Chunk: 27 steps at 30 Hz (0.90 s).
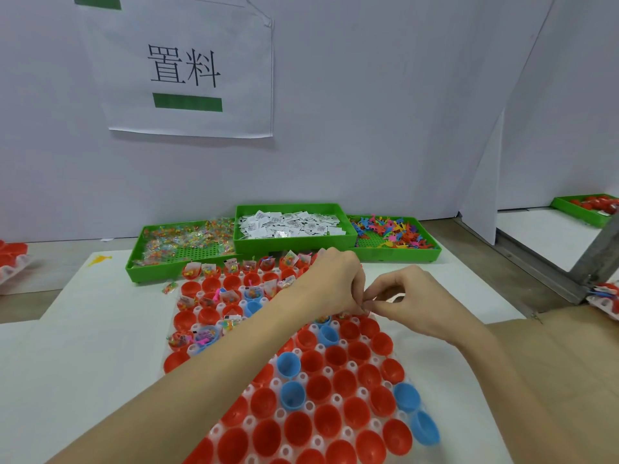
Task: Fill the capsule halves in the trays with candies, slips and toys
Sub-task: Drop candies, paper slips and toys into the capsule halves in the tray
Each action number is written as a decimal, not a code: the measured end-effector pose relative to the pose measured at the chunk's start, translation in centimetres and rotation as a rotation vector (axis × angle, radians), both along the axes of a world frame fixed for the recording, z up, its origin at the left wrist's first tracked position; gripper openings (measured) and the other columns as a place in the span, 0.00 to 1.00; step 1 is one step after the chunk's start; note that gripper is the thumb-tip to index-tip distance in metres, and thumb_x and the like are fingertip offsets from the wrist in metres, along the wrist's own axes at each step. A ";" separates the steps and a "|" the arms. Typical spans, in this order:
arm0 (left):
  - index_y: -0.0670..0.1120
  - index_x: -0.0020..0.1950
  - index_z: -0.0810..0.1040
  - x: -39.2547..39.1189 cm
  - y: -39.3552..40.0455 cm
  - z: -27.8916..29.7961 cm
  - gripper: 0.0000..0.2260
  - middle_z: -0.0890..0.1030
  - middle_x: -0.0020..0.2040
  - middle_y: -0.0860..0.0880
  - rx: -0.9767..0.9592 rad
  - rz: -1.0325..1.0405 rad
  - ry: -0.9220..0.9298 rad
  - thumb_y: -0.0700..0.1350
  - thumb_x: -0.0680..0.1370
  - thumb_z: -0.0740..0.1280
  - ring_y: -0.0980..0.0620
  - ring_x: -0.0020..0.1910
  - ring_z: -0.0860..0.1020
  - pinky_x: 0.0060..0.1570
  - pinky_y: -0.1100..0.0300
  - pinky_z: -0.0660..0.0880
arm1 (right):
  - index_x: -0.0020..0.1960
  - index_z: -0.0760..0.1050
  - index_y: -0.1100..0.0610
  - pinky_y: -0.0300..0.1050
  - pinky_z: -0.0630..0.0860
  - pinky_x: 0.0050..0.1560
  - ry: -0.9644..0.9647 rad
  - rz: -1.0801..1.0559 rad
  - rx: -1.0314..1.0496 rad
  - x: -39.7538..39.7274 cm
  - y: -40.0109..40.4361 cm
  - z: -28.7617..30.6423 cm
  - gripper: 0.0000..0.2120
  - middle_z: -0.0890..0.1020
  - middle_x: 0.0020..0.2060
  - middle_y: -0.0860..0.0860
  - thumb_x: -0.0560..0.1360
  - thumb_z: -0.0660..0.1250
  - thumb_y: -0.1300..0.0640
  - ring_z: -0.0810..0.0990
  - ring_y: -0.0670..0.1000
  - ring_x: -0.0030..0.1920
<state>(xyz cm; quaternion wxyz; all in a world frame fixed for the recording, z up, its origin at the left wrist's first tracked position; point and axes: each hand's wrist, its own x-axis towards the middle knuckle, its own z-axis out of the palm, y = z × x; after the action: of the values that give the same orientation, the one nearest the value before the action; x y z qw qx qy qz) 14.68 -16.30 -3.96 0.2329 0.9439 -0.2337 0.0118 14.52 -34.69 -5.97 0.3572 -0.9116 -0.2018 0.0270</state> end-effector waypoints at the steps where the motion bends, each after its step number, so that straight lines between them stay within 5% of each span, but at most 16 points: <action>1: 0.45 0.43 0.89 0.0 -0.1 0.0 0.02 0.87 0.39 0.48 0.032 -0.011 -0.018 0.43 0.73 0.79 0.47 0.44 0.83 0.54 0.56 0.72 | 0.43 0.86 0.45 0.31 0.78 0.43 -0.015 -0.017 -0.011 0.0 0.0 0.0 0.06 0.86 0.39 0.38 0.74 0.76 0.57 0.83 0.38 0.43; 4: 0.46 0.46 0.90 0.2 -0.1 0.1 0.02 0.87 0.42 0.49 0.101 -0.037 -0.021 0.43 0.74 0.77 0.48 0.48 0.81 0.62 0.52 0.72 | 0.43 0.86 0.46 0.30 0.76 0.41 0.007 -0.003 -0.009 0.1 -0.1 0.1 0.06 0.86 0.40 0.39 0.73 0.76 0.57 0.83 0.39 0.43; 15: 0.43 0.51 0.89 1.1 0.4 0.1 0.06 0.87 0.49 0.48 0.120 -0.056 0.063 0.39 0.78 0.72 0.47 0.54 0.80 0.60 0.56 0.69 | 0.42 0.86 0.51 0.41 0.82 0.46 0.064 -0.090 0.038 0.5 0.8 -1.1 0.07 0.87 0.37 0.47 0.69 0.78 0.62 0.85 0.46 0.40; 21: 0.45 0.48 0.89 1.0 1.3 0.2 0.04 0.88 0.45 0.49 -0.034 -0.017 0.094 0.41 0.76 0.75 0.54 0.45 0.84 0.47 0.62 0.80 | 0.44 0.86 0.50 0.35 0.77 0.38 0.117 -0.055 0.056 0.4 -0.1 -0.5 0.02 0.87 0.38 0.46 0.75 0.76 0.55 0.83 0.42 0.38; 27: 0.45 0.48 0.89 0.4 4.4 0.5 0.04 0.88 0.45 0.52 -0.289 0.098 0.052 0.43 0.77 0.75 0.67 0.42 0.82 0.46 0.70 0.80 | 0.43 0.86 0.49 0.36 0.78 0.36 0.066 -0.119 0.103 0.3 -0.8 0.0 0.07 0.86 0.37 0.46 0.79 0.71 0.54 0.83 0.44 0.38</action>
<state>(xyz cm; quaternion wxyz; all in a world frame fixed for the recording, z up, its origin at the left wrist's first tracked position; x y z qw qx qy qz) 15.10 -11.88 -3.49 0.3713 0.9109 -0.1773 0.0321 14.80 -35.46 -5.92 0.4110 -0.9010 -0.1366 0.0252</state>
